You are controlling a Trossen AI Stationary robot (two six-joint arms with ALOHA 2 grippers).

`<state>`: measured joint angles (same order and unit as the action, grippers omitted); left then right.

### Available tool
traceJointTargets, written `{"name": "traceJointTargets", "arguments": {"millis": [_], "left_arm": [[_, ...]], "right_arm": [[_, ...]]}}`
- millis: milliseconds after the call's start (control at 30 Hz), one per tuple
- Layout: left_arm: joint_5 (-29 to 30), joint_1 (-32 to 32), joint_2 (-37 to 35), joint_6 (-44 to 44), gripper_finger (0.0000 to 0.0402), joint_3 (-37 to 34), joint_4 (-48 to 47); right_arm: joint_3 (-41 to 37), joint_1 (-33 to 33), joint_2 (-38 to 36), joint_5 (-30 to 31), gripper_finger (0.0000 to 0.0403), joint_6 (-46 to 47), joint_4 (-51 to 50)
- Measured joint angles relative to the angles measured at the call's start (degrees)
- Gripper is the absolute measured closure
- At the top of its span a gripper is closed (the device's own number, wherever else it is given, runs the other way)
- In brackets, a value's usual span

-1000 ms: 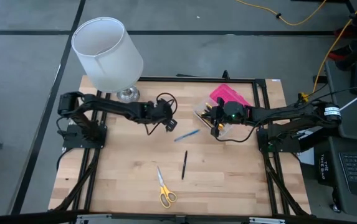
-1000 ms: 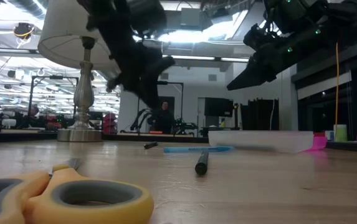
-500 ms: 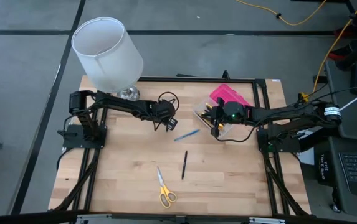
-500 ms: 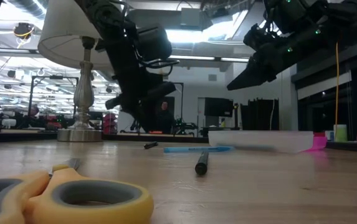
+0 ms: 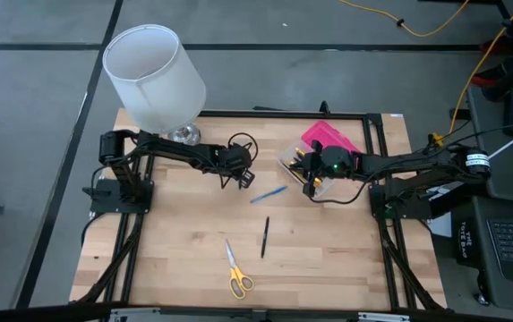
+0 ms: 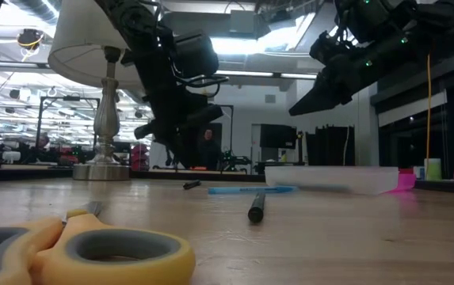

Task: Pick & place school supplies into a supply box
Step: Put the black pen into the pink supply box

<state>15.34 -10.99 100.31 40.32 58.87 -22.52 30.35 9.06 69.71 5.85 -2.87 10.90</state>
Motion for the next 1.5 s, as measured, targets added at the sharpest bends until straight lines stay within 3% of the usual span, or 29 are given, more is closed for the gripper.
{"name": "traceJointTargets", "arguments": {"millis": [367, 633, 1067, 1500], "left_arm": [[0.4, -0.52, 0.0, 2.23, 0.029, 0.0, -0.2], [0.4, -0.52, 0.0, 6.12, 0.0254, 0.0, -0.2], [1.35, 0.01, -0.02, 12.96, 0.0251, -4.24, 3.73], [0.7, 0.01, 4.05, 8.95, 0.0254, -4.26, 10.03]], "right_arm": [[0.02, 0.02, 0.04, -0.11, 0.0363, 3.17, -4.16], [0.02, 0.0, 0.04, -0.09, 0.0363, -0.17, 1.16], [0.02, 0.01, 0.04, 0.07, 0.0363, -3.83, 6.07], [0.02, 0.01, 0.04, 0.09, 0.0363, -3.65, 5.96]]}}
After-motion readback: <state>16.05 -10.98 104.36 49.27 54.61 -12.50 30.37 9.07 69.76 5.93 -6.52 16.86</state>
